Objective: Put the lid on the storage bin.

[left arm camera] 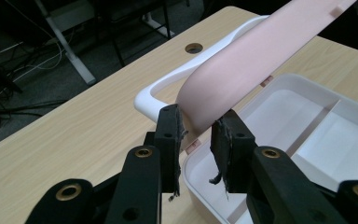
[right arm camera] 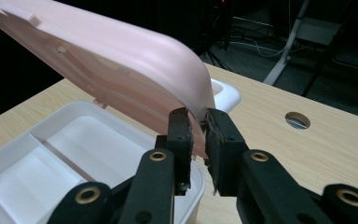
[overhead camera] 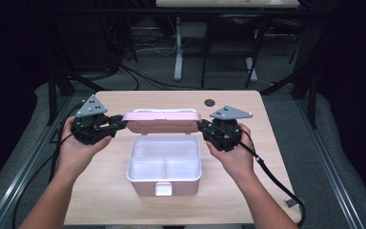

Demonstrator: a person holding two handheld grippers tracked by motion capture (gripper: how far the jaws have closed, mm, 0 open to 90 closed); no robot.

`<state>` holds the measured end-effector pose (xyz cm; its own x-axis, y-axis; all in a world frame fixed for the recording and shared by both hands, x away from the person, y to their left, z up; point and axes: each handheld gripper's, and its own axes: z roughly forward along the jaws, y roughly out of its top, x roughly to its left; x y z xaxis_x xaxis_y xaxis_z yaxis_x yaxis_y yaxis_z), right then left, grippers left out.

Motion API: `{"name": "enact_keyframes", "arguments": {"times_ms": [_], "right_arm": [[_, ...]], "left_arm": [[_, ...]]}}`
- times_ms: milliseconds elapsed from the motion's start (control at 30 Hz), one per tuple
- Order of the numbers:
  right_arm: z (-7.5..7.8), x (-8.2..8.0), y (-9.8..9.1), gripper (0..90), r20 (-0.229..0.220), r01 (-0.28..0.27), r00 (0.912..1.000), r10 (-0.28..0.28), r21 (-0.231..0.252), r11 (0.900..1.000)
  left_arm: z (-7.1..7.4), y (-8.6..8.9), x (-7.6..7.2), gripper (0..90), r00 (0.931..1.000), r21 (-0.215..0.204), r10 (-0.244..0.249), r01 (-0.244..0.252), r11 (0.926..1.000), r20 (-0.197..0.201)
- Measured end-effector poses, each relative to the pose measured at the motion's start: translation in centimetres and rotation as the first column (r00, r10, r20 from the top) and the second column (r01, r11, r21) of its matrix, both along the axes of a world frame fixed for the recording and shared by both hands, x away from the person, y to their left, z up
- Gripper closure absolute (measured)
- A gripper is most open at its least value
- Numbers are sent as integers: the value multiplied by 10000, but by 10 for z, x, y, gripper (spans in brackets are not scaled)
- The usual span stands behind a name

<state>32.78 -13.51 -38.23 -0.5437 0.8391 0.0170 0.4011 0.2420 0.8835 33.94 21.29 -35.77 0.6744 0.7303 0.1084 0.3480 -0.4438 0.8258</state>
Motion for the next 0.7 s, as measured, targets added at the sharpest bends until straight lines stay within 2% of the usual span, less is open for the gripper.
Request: {"name": "enact_keyframes", "arguments": {"times_ms": [200, 267, 500, 700], "right_arm": [[5, -6, 2, 796, 162, 90, 9998, -88, -128, 9999], [4, -6, 1, 797, 72, 55, 10000, -55, -37, 10000], [-1, -10, 3, 798, 169, 126, 9998, -121, -290, 9995], [-2, -18, 3, 799, 272, 47, 9996, -38, -302, 9995]], "left_arm": [[1, 0, -3, 725, 10000, 29, 12, -12, 10000, 55], [1, 0, -4, 726, 10000, 66, -1, 0, 10000, 64], [-1, 0, -11, 726, 9999, 224, -33, 30, 9997, 145], [-5, 2, -20, 727, 9998, 89, -133, 131, 9999, 163]]}}
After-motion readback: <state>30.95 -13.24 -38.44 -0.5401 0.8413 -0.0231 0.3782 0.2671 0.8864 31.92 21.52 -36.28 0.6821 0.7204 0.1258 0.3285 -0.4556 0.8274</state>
